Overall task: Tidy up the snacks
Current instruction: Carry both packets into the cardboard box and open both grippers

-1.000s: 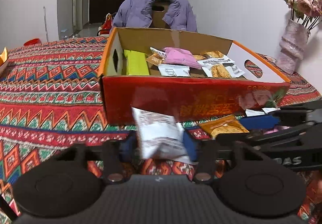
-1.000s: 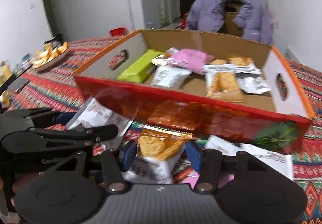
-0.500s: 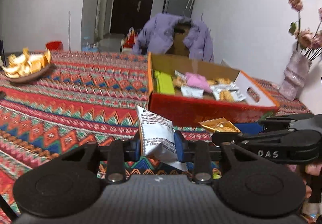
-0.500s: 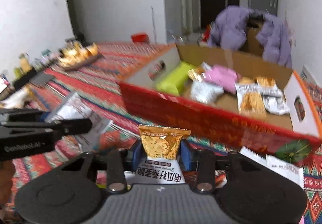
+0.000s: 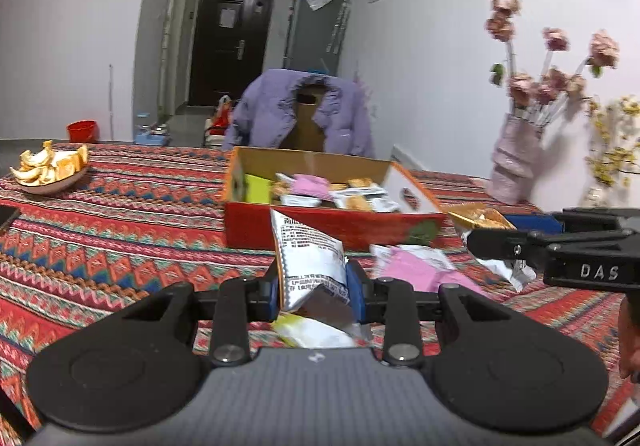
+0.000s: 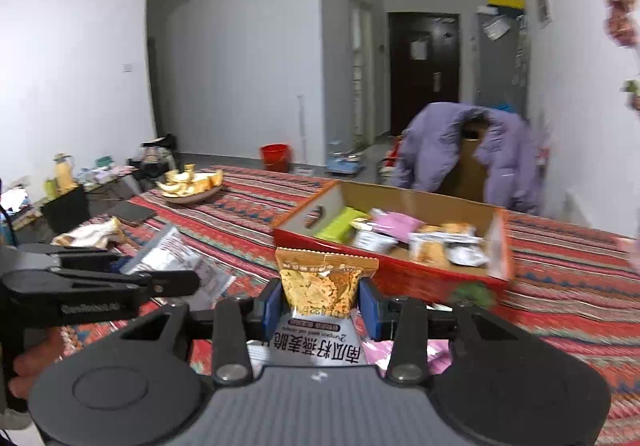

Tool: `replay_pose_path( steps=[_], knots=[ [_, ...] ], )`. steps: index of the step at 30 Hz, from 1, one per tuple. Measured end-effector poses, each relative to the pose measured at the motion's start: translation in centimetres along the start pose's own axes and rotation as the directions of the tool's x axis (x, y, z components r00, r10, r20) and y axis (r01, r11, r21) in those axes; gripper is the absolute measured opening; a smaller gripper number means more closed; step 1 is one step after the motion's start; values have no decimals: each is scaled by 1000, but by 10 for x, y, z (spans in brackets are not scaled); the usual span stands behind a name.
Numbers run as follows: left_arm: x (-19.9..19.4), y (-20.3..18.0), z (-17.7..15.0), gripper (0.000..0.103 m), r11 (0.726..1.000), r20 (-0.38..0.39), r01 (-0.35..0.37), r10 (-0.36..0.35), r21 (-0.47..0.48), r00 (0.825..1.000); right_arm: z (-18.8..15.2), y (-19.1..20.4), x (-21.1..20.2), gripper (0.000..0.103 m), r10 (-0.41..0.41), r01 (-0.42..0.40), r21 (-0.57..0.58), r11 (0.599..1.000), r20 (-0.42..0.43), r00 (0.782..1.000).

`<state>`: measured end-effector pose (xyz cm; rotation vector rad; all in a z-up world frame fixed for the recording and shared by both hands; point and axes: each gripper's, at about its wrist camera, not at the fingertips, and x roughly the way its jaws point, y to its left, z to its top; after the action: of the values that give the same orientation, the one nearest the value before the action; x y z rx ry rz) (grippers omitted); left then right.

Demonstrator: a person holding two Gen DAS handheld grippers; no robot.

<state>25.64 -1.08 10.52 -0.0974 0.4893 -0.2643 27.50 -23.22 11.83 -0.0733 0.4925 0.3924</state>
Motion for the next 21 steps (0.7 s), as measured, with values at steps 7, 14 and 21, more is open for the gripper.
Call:
replay_pose_path(
  steps=[7,14,21],
  knots=[
    [-33,-37,-13,33,998,34,38,-39,47,999,-35,-17,-55,40,-69,69,48,997,8,998],
    [-30,-50,-11,33,998,27,34,-36,58,999,-51,-35,-70,40,-86,83,98,992,24,996],
    [9,-45,21,33,997,20,52,-53,59,998,-34,-62,-38,40,-111,109,116,987,7,994]
  ],
)
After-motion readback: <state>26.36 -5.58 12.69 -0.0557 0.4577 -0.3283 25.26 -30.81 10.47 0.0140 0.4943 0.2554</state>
